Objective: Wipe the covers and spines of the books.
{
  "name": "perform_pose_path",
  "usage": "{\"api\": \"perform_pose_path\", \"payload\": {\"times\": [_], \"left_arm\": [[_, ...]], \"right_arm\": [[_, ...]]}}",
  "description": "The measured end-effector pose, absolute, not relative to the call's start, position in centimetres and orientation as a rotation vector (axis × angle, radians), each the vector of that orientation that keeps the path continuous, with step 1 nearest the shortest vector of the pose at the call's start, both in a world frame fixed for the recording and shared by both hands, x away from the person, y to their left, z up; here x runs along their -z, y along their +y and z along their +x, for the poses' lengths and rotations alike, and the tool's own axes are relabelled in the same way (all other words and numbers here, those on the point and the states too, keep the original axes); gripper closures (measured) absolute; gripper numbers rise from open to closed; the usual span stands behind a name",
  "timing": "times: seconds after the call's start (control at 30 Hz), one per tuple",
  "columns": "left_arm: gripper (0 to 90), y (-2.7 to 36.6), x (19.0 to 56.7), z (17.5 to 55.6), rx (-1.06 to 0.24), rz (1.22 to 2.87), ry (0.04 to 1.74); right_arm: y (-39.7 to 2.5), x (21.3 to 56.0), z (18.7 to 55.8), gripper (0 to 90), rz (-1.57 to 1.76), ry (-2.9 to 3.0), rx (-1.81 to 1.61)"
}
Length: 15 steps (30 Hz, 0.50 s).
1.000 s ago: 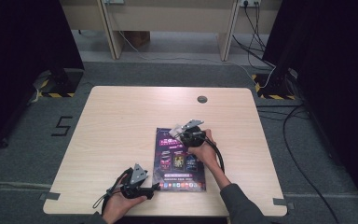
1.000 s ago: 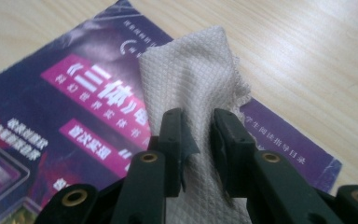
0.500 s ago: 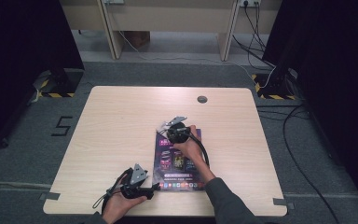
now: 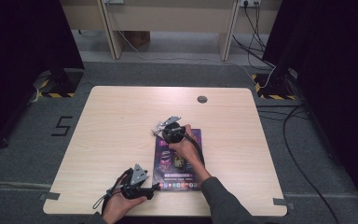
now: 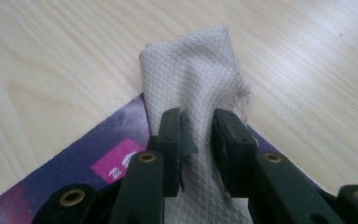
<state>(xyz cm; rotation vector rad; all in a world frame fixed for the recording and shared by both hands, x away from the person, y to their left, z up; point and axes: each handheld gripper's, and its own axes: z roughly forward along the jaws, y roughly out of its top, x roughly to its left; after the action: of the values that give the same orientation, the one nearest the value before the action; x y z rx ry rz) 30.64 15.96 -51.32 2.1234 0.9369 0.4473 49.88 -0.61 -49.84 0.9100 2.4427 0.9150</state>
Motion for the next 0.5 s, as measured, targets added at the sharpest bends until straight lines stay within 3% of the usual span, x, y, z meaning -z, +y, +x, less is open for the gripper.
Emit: {"api": "perform_pose_path", "payload": {"times": [0.5], "left_arm": [[32.6,15.9,51.3,30.5,-0.453,2.115,0.95]], "right_arm": [[0.0,49.7,46.2,74.1,0.766,2.566,-0.965]]}}
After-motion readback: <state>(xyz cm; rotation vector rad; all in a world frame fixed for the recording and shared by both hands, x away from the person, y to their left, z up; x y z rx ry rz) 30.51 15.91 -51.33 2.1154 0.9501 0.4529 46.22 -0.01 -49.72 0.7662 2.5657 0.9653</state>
